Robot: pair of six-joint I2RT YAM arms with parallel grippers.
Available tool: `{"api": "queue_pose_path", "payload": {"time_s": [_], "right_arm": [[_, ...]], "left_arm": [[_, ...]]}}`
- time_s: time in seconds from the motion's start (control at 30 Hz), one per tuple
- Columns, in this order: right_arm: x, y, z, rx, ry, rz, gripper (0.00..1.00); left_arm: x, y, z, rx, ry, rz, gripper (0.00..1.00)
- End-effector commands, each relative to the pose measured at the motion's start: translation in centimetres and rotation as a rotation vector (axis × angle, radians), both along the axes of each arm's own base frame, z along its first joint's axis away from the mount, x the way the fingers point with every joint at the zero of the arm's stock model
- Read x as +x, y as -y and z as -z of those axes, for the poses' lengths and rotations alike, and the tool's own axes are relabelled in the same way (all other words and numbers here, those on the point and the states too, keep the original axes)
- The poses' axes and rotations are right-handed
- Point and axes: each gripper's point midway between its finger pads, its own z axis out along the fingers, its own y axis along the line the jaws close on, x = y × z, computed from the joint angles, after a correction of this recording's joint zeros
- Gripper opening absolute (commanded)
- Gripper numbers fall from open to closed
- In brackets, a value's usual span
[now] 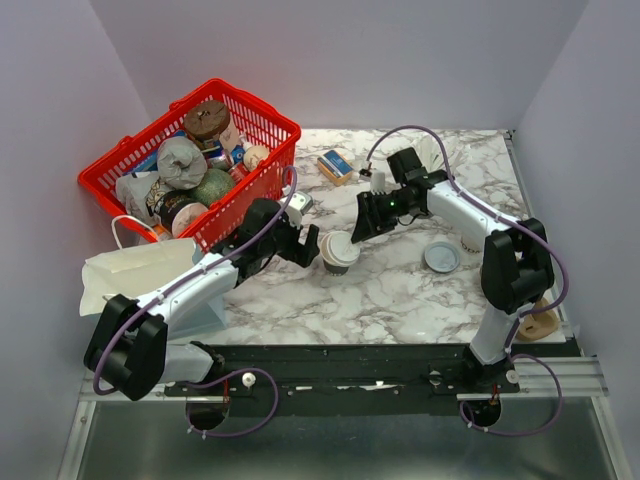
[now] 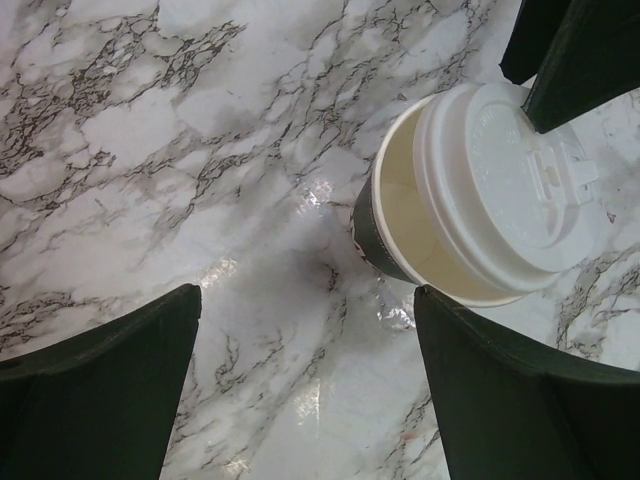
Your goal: Pack the takeout coffee
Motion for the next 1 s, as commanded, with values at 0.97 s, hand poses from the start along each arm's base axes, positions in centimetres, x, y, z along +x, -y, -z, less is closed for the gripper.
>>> {"api": "queue_pose_path", "payload": {"time_s": [0.97], "right_arm": [[1.4, 0.2, -5.0, 0.007, 0.192, -0.006, 0.63]], "left_arm": [[0.4, 2.6, -7.5, -0.201, 0.035, 0.116, 0.99]]}}
